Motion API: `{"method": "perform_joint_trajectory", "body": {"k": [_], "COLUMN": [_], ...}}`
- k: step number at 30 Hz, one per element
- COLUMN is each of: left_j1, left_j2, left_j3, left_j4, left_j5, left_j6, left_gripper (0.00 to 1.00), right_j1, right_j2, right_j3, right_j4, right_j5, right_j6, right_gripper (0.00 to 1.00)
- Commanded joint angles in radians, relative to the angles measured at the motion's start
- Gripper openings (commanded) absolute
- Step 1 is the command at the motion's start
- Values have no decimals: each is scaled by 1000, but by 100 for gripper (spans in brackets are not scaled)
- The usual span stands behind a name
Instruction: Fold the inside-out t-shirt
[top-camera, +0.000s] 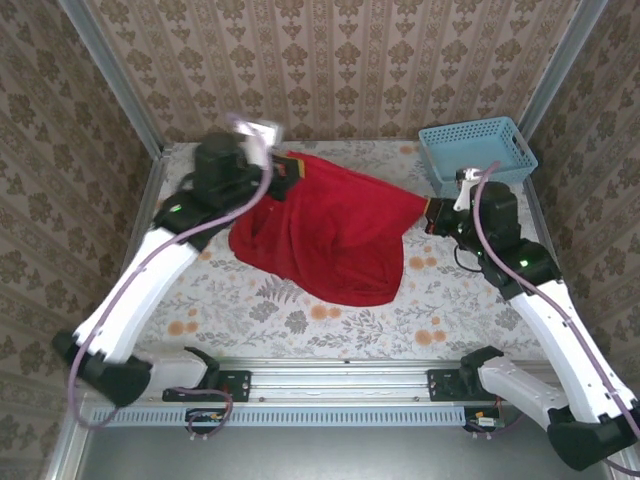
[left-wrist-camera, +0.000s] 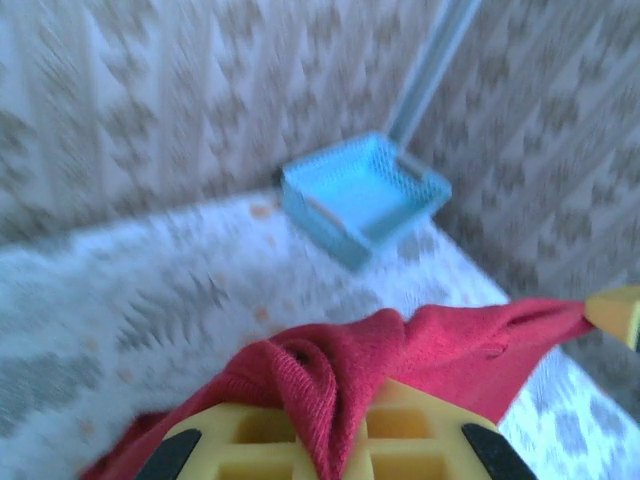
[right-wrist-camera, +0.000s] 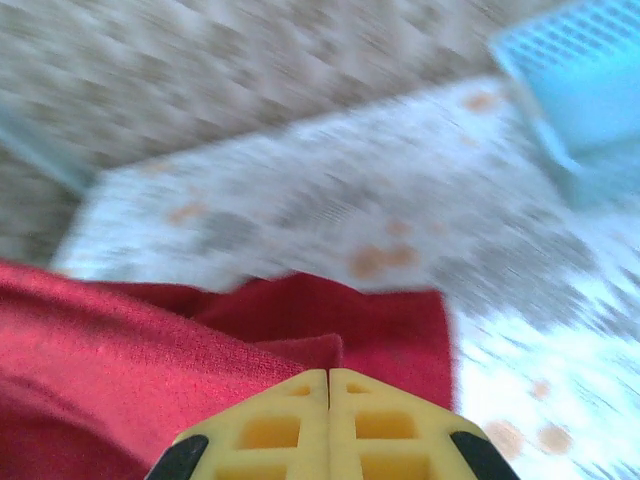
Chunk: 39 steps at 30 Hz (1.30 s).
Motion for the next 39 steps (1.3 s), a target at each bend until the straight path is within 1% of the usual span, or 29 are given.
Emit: {"method": "perform_joint_trajectory", "body": {"k": [1,3,5,6,8,9,10,11,12,13,15,16,17,19,21,22,24,27,30,35,37,39], "left_j1": [-114,-157,-172,-170,-155,-141,-121,-95,-56,-7,102,157,230,352,452,500,564,615,631,635,634,634], "left_j2": [166,237,277,277,237,201,159,120,76,33,-44,-73,-100,-129,-136,-136,-126,-94,-79,-73,-70,-65], "left_j3": [-37,-40,-53,-71,-135,-180,-232,-279,-335,-395,-508,-554,-605,-674,-726,-749,-781,-789,-803,-830,-835,-839], "left_j4": [1,28,38,39,46,49,50,48,41,30,15,10,0,-3,20,46,101,141,179,215,220,227], "left_j5": [74,107,111,92,32,-5,-35,-53,-69,-82,-88,-90,-88,-57,-14,18,64,99,121,139,146,149], "left_j6": [-7,-23,-47,-61,-75,-82,-91,-101,-120,-142,-183,-193,-202,-213,-228,-237,-252,-266,-283,-300,-304,-304], "left_gripper": [8,19,29,33,42,48,52,54,55,57,58,59,59,60,60,60,59,59,59,60,60,60], "right_j1": [-119,-205,-283,-304,-315,-314,-310,-300,-273,-222,-90,-18,41,166,272,336,417,494,530,545,544,544], "right_j2": [-22,-19,4,22,57,73,87,101,112,116,113,113,118,160,227,285,388,549,684,862,919,949], "right_j3": [-68,-116,-153,-164,-173,-176,-177,-172,-163,-153,-143,-142,-142,-146,-135,-117,-75,6,91,220,262,284], "right_j4": [-116,-110,-94,-87,-71,-56,-41,-38,-44,-46,-40,-27,-9,42,115,151,200,254,284,234,204,205], "right_j5": [144,117,67,54,52,29,-12,-27,-20,4,73,98,98,61,37,22,-1,-45,-93,-74,-37,-34], "right_j6": [26,33,40,38,28,15,-1,-11,-23,-37,-54,-52,-46,-14,6,12,23,46,58,68,70,56], "right_gripper": [0,0,0,0,0,4,18,28,36,44,53,56,57,58,58,58,58,58,59,61,59,57]}}
